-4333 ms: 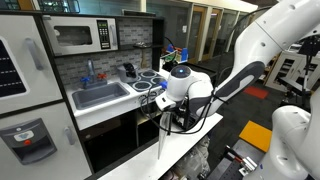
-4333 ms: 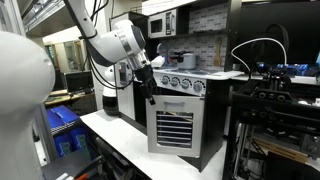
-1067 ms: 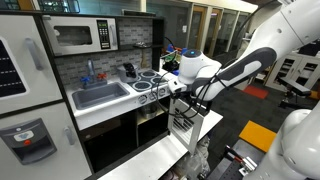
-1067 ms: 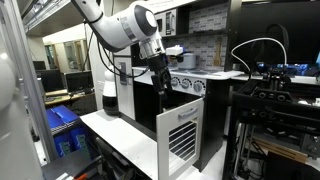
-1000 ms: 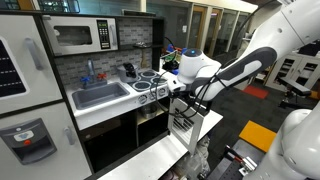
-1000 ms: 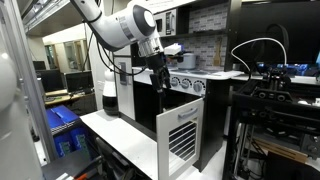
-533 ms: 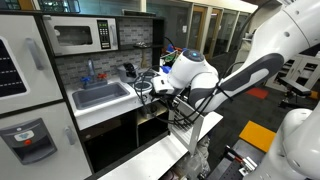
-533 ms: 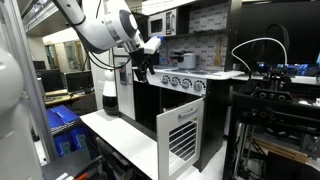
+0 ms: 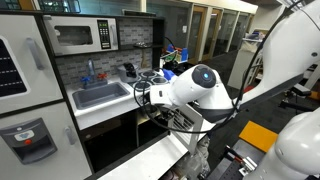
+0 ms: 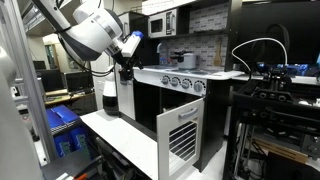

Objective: Open the oven door, remove the silver pot from the oven and put it on the stove, close the oven door

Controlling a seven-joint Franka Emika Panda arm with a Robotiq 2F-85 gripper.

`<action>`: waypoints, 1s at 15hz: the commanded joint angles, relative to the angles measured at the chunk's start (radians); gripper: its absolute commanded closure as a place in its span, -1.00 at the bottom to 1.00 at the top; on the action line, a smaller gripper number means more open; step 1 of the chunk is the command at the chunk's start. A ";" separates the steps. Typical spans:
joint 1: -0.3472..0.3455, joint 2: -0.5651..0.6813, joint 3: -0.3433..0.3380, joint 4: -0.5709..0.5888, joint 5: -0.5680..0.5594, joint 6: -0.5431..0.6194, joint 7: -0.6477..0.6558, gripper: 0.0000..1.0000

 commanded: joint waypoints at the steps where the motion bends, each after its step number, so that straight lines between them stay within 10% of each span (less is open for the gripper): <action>1: -0.107 -0.059 0.152 -0.049 -0.180 -0.004 0.270 -1.00; 9: -0.230 0.002 0.377 -0.059 -0.603 -0.116 0.854 -1.00; 15: -0.297 0.241 0.461 -0.039 -1.120 -0.447 1.252 -1.00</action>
